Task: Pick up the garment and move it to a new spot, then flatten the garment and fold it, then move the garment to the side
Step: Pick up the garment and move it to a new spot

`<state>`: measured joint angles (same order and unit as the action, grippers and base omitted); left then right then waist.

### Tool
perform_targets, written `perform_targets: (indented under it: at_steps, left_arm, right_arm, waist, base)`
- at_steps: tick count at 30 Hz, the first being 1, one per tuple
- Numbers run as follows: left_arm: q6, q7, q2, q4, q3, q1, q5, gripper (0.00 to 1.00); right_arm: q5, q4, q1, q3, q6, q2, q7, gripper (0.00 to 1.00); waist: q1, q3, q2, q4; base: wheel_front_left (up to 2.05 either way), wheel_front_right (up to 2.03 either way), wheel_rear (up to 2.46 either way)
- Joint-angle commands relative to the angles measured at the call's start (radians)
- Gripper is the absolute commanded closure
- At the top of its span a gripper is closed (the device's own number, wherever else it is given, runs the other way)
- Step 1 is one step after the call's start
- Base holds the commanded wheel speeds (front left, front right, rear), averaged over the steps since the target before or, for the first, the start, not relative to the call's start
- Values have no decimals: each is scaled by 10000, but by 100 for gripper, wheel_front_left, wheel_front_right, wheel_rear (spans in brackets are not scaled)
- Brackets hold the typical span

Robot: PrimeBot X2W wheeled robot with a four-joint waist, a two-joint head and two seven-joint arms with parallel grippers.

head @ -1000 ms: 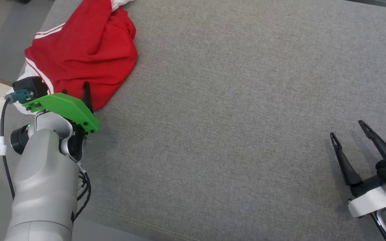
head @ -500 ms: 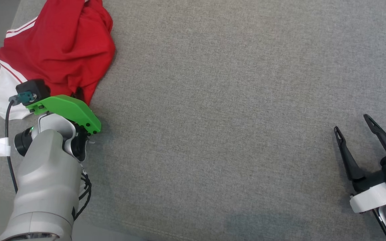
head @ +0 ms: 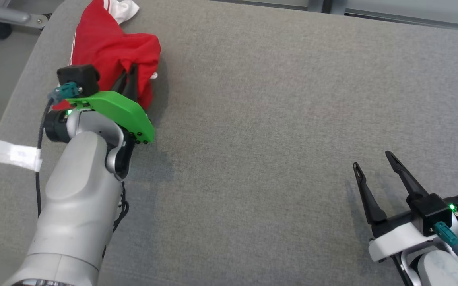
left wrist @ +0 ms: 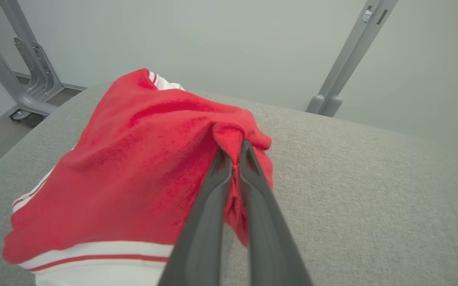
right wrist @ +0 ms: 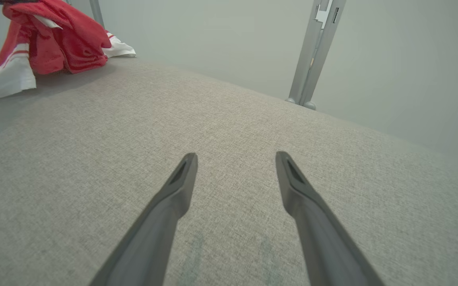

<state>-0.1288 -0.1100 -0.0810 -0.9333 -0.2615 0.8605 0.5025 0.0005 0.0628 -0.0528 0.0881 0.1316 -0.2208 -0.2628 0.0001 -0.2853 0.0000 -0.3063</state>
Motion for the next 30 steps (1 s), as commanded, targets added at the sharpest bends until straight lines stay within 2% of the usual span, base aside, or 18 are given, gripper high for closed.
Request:
perform_targets:
  at_steps: [1,6,7,11,21,22,25,27,30]
  left_arm:
    - [-29,131,-43,562,-357,-198,175,100]
    - [-30,858,12,2555,-1432,-840,762,100]
    - [-30,858,12,2555,-1432,-840,762,100]
    - [-7,1489,123,3928,-2020,-1543,968,100]
    - [358,2839,286,6892,-4381,-2970,1279,100]
    - [544,2938,288,7265,-4792,-3043,1506,100]
    - [954,2943,269,7089,-5129,-3007,1406,100]
    - [1072,2887,278,6763,-5274,-3143,1598,100]
    - [1309,2567,248,5881,-5351,-3143,1309,100]
  right_arm:
    - [20,105,9,-15,-18,200,-29,0]
    - [-25,241,170,-249,-18,786,-29,0]
    - [-25,241,170,-249,-18,786,-29,0]
    - [-82,237,287,-572,-18,1064,-29,0]
    - [-102,177,255,-827,-18,1251,-30,0]
    - [-96,190,229,-869,-18,1272,-29,0]
    - [-67,240,137,-849,-18,1314,-29,0]
    - [-35,262,92,-846,-18,1347,-29,0]
    - [-24,256,115,-803,-18,1399,-29,0]
  waist:
    - [-1,861,0,761]
    - [-1,1463,0,1716]
    - [-1,1463,0,1716]
    - [-1,1682,0,2506]
    - [-1,1448,0,4067]
    - [-1,1369,0,4270]
    - [-1,1246,0,4562]
    - [-1,1195,0,4727]
    - [-1,1124,0,4881]
  base:
    - [0,0,0]
    - [0,0,0]
    - [0,0,0]
    - [0,0,0]
    - [0,0,0]
    - [0,0,0]
    - [0,0,0]
    - [0,0,0]
    - [0,0,0]
